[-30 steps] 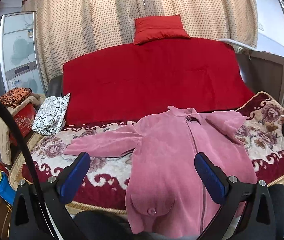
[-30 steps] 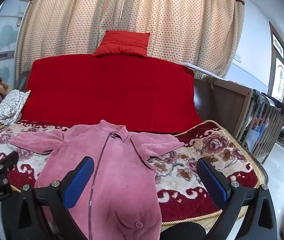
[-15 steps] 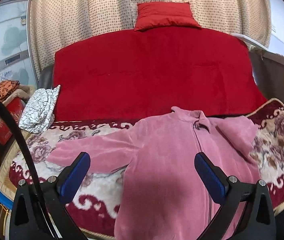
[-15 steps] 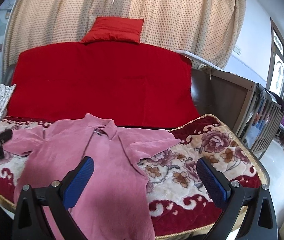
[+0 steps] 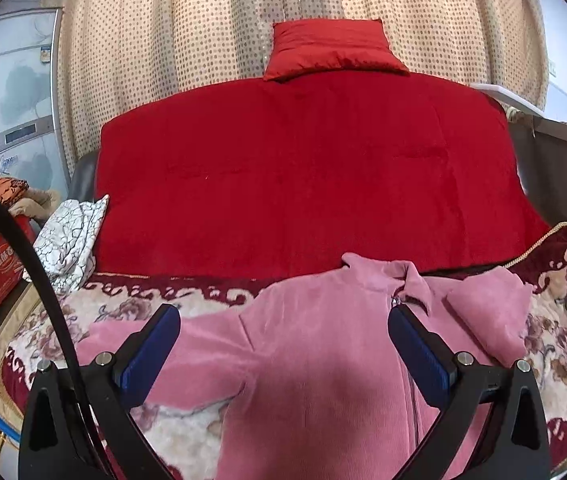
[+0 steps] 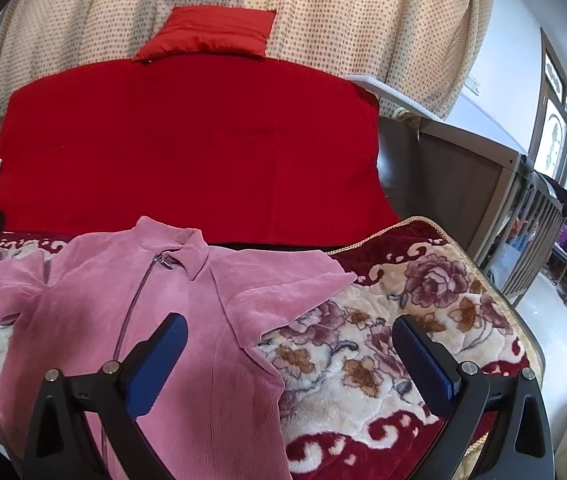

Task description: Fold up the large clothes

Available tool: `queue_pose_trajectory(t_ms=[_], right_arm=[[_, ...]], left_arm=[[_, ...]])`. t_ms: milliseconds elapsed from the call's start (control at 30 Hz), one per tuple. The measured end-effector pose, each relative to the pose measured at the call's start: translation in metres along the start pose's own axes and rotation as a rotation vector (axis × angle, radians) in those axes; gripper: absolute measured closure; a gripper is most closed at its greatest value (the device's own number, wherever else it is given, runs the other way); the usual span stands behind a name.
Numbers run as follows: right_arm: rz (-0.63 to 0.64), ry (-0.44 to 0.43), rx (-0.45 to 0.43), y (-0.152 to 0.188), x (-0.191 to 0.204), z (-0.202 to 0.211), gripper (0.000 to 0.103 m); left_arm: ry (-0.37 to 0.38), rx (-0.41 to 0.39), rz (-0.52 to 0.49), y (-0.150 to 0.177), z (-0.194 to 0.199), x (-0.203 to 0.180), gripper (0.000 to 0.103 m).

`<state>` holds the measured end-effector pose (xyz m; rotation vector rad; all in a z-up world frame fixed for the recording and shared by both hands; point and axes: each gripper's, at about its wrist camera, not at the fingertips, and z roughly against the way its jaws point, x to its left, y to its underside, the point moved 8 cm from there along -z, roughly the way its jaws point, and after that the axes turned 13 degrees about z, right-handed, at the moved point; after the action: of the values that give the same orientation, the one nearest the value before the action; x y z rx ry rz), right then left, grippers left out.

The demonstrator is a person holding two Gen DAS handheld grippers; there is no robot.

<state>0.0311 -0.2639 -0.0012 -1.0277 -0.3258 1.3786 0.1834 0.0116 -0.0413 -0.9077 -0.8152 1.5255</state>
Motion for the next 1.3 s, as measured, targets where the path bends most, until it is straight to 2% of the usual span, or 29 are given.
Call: queue_pose_trajectory(t_ms=[167,300,367,467,533,633,667,733,800,900,967,1033,1133,1200,1300], right_arm=[[-0.007,-0.043,0.017,-0.005,0.008,-0.029,0.000],[-0.098,-0.175,0.010,-0.011,-0.001,-0.058,0.000],[-0.184,-0.248,0.003,-0.013,-0.015,-0.080,0.000],[-0.355,-0.396,0.020,-0.009,-0.042,-0.124,0.000],[-0.529,-0.491,0.061,0.003,-0.065,-0.163,0.000],[-0.790,-0.612,0.145,0.033,-0.092,-0.222,0.000],[-0.862,-0.627,0.172,0.044,-0.099,-0.240,0.000],[-0.935,-0.619,0.218,0.059,-0.107,-0.267,0.000],[-1.003,-0.638,0.224,0.067,-0.110,-0.288,0.000],[-1.000,-0.614,0.242,0.065,-0.111,-0.306,0.006],[-0.969,-0.592,0.240,0.056,-0.111,-0.318,0.015],[-0.957,-0.542,0.254,0.059,-0.116,-0.335,0.019],[-0.966,-0.509,0.290,0.062,-0.119,-0.360,0.029],[-0.967,-0.493,0.292,0.062,-0.119,-0.372,0.033],[-0.926,-0.466,0.294,0.057,-0.121,-0.379,0.051]], left_arm=[[0.003,0.000,-0.072,0.022,-0.027,-0.003,0.000],[-0.006,0.019,-0.155,0.039,-0.048,-0.007,0.000],[-0.006,0.036,-0.178,0.046,-0.057,-0.008,0.000],[0.000,0.088,-0.178,0.053,-0.074,-0.007,0.000],[-0.004,0.125,-0.166,0.058,-0.087,-0.004,0.000],[-0.016,0.175,-0.138,0.065,-0.101,0.002,0.000],[-0.022,0.196,-0.128,0.068,-0.107,0.004,0.000],[-0.022,0.222,-0.112,0.072,-0.113,0.005,0.000],[-0.019,0.237,-0.100,0.074,-0.117,0.005,0.000],[-0.021,0.244,-0.102,0.077,-0.120,0.001,0.000],[-0.020,0.246,-0.112,0.080,-0.121,-0.004,0.000],[-0.016,0.248,-0.123,0.081,-0.121,-0.009,0.000],[-0.009,0.241,-0.142,0.081,-0.122,-0.016,0.000],[-0.010,0.237,-0.151,0.081,-0.122,-0.018,0.000],[-0.010,0.239,-0.147,0.080,-0.124,-0.019,0.000]])
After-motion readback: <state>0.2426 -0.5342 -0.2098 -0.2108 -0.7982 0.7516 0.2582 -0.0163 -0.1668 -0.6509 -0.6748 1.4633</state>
